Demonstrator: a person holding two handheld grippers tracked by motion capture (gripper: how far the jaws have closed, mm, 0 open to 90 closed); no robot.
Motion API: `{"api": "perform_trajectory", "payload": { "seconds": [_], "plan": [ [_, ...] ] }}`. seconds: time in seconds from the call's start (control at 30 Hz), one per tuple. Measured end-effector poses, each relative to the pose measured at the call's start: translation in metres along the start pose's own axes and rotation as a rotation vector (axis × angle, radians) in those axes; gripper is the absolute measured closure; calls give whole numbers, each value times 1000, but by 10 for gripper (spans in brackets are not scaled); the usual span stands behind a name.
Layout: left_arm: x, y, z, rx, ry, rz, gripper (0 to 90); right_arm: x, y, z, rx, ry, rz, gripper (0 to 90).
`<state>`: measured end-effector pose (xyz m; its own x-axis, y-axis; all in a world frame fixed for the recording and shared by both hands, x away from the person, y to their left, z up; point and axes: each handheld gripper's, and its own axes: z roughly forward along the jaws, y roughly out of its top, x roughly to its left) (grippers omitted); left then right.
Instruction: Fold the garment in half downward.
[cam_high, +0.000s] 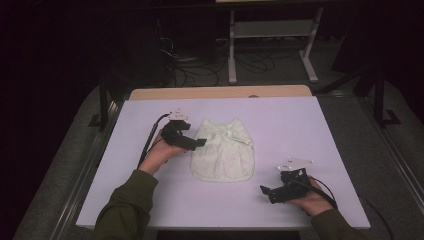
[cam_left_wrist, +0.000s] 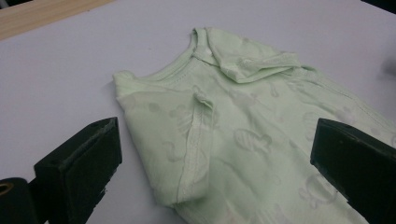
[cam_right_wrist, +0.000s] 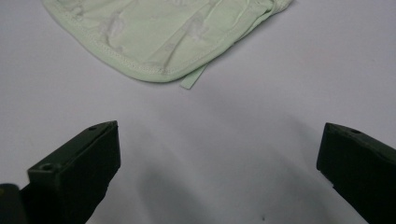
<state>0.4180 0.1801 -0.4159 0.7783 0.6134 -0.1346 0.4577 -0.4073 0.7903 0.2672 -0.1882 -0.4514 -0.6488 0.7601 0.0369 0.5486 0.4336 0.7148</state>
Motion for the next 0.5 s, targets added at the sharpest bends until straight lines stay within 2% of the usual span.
{"api": "perform_trajectory", "payload": {
  "seconds": [0.27,0.5],
  "plan": [
    [5,6,9,2,4,-7,17,1,0,1,3,4,-5,0],
    [10,10,13,0,6,-11,58,0,0,0,2,5,-3,0]
  ]
}}
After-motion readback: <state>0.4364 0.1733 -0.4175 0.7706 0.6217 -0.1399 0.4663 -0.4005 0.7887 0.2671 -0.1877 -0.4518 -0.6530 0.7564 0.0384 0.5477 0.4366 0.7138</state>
